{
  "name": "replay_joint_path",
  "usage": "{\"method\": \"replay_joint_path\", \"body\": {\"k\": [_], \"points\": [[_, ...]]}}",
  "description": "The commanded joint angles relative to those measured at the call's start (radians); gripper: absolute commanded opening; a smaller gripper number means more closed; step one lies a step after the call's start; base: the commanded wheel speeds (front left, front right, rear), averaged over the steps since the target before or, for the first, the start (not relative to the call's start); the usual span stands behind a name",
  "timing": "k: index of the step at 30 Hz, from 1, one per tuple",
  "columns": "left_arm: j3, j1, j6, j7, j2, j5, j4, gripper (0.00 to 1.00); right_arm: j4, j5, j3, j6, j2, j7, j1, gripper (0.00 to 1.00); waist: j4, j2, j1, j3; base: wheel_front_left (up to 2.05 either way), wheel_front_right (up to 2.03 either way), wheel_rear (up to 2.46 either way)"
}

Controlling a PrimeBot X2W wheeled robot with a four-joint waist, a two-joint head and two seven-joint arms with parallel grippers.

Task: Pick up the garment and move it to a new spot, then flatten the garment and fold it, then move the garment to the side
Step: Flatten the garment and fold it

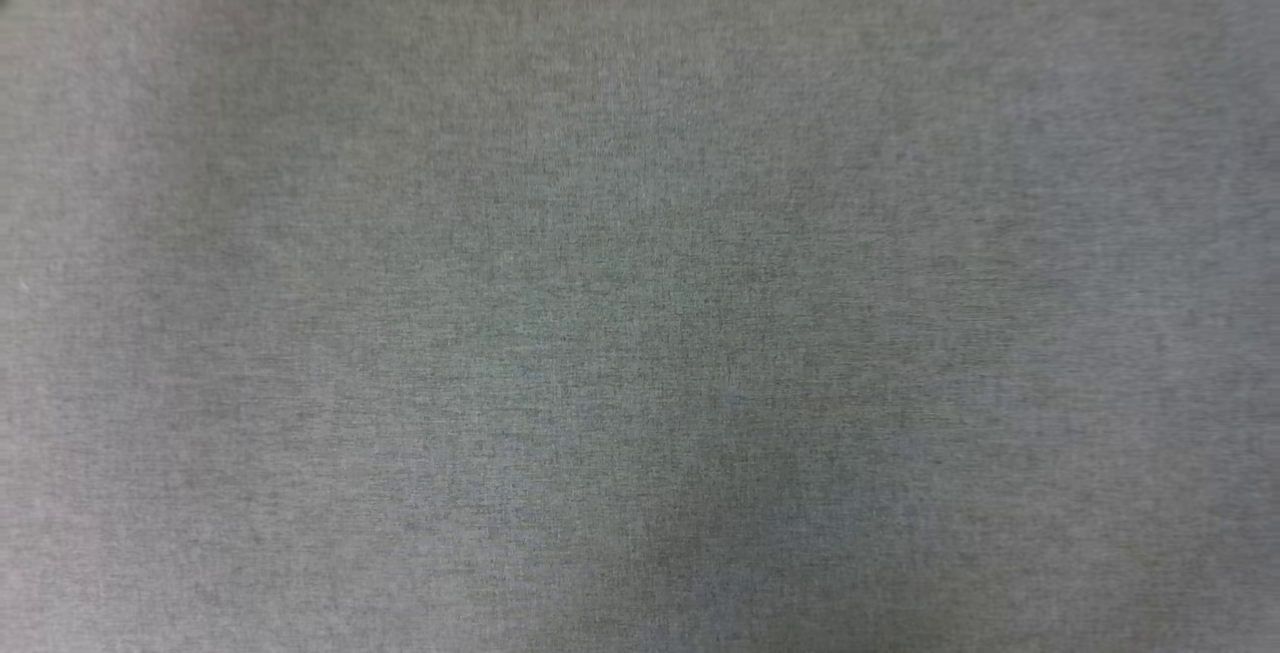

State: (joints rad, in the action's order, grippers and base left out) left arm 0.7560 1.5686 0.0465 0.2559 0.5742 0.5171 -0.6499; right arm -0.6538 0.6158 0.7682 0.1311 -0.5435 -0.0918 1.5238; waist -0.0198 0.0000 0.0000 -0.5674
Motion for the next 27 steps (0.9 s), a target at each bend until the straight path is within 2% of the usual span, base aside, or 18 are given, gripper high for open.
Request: {"method": "replay_joint_path", "body": {"k": [1,4,8,16,27], "points": [[-0.001,-0.039,-0.008,0.004,0.007,0.007,0.011,0.0,0.007,0.007,0.005,-0.001,0.005,0.012,-0.031,0.0,0.006,0.0,0.0,0.018,0.0,0.0,0.0],[-0.002,-0.181,-0.038,0.007,0.033,0.026,0.09,0.0,0.038,0.029,0.029,-0.001,-0.004,0.041,-0.141,0.0,0.009,0.0,0.0,0.054,0.0,0.0,0.0],[0.011,-0.422,-0.1,0.009,0.069,0.061,0.223,0.0,0.081,0.043,0.053,-0.001,-0.022,0.06,-0.296,0.0,0.008,0.0,0.0,0.111,0.0,0.0,0.0],[0.056,-0.864,-0.219,0.006,0.152,0.15,0.423,0.0,0.189,0.072,0.077,-0.001,-0.106,0.052,-0.597,0.0,0.008,0.0,0.0,0.222,0.0,0.0,0.0],[0.156,-1.25,-0.278,-0.063,0.249,0.253,0.584,0.0,0.327,0.118,0.0,-0.001,-0.217,0.01,-0.989,0.0,-0.006,0.0,0.0,0.371,0.0,0.0,0.0]]}}
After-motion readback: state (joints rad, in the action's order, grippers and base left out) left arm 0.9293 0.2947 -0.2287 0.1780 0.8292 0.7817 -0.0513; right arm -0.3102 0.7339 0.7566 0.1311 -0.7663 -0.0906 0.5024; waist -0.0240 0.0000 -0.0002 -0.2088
